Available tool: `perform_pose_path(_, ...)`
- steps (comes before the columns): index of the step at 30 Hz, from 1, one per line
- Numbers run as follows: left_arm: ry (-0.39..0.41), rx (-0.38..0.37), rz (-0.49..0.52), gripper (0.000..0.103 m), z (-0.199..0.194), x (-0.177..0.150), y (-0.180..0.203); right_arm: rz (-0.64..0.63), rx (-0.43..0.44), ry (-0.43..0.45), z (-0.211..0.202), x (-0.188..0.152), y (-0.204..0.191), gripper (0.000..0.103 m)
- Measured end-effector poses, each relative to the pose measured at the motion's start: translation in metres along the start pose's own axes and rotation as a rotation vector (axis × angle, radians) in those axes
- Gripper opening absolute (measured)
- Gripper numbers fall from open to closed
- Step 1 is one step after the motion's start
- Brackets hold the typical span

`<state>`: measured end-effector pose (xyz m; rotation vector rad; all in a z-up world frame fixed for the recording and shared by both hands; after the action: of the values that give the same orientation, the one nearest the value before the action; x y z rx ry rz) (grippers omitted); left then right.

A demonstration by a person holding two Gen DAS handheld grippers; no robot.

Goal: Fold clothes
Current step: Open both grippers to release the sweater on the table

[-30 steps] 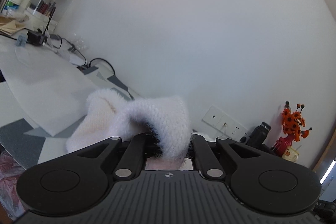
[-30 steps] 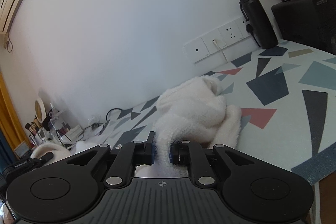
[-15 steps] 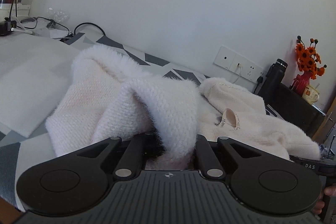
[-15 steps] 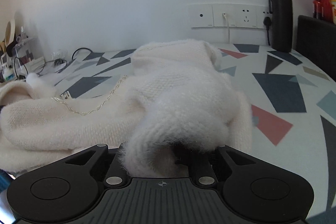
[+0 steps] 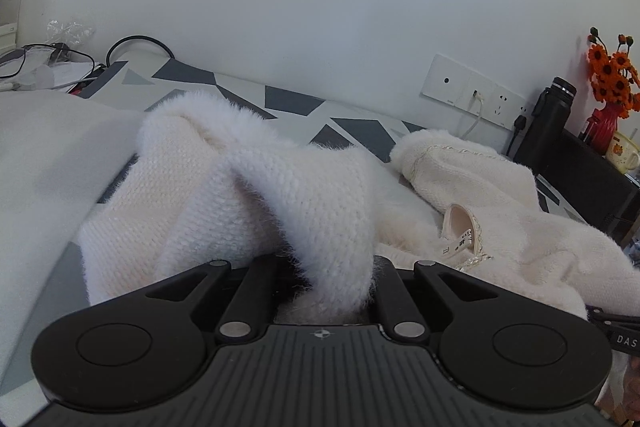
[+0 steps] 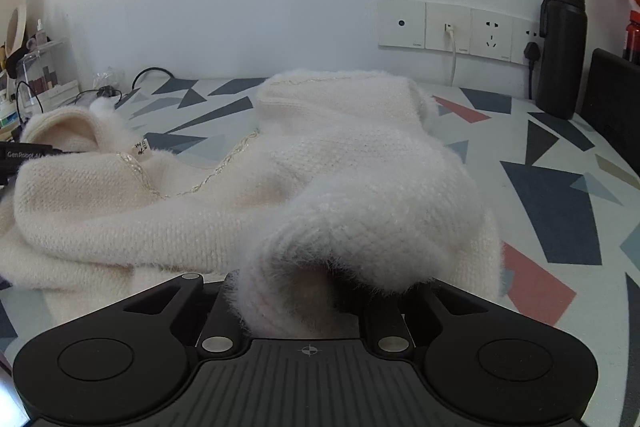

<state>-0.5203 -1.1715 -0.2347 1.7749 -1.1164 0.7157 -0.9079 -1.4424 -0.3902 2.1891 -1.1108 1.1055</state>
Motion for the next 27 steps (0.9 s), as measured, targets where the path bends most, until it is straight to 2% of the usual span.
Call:
perform_pose_path(4,-0.01,-0.002,0.019,0.008,0.007,0.003,0.006,0.038,0.01,-0.008,-0.008,-0.005,0.012,0.017)
perform_pose_path(6,-0.023,0.002,0.047,0.009,0.002,0.005,0.009,0.056,0.014,-0.014,-0.013,-0.007,0.018,0.03)
perform_pose_path(8,-0.039,0.007,0.09,0.014,-0.005,0.008,0.012,0.034,0.015,0.001,-0.027,-0.009,0.019,0.051)
perform_pose_path(10,-0.036,0.008,0.122,0.029,-0.017,0.011,0.015,0.021,0.008,0.042,-0.048,-0.008,0.022,0.063)
perform_pose_path(11,-0.028,0.007,0.134,0.034,-0.024,0.012,0.017,0.033,0.0,0.053,-0.055,-0.006,0.025,0.064)
perform_pose_path(12,-0.019,0.005,0.145,0.047,-0.032,0.013,0.019,0.062,-0.001,0.062,-0.063,-0.001,0.03,0.064)
perform_pose_path(13,-0.008,-0.009,0.146,0.07,-0.039,0.015,0.021,0.103,0.012,0.063,-0.071,0.003,0.036,0.067)
perform_pose_path(15,0.034,-0.062,0.147,0.089,-0.057,0.02,0.031,0.19,0.063,0.061,-0.084,0.01,0.049,0.075)
perform_pose_path(16,0.049,-0.08,0.165,0.089,-0.063,0.024,0.039,0.232,0.083,0.068,-0.09,0.013,0.056,0.078)
perform_pose_path(18,0.078,-0.115,0.197,0.089,-0.075,0.031,0.054,0.306,0.089,0.085,-0.103,0.018,0.069,0.078)
perform_pose_path(21,0.091,-0.179,0.183,0.09,-0.081,0.047,0.066,0.379,0.093,0.125,-0.124,0.024,0.085,0.078)
perform_pose_path(24,0.077,-0.217,0.169,0.089,-0.079,0.063,0.07,0.374,0.078,0.186,-0.146,0.044,0.093,0.078)
perform_pose_path(27,0.074,-0.211,0.187,0.089,-0.079,0.076,0.073,0.323,0.075,0.277,-0.165,0.075,0.091,0.078)
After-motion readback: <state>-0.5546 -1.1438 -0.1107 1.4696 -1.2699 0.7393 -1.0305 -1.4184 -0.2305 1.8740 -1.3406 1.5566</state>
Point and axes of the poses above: each gripper's, at about its wrist camera, not at the fingertips, and z roughly the way its jaws point, y to its right, x to its top, the point moved 1 cm from there along z, roughly the way its jaws point, and after that the axes turned 11 degrees about -x, right-handed, at the moved point
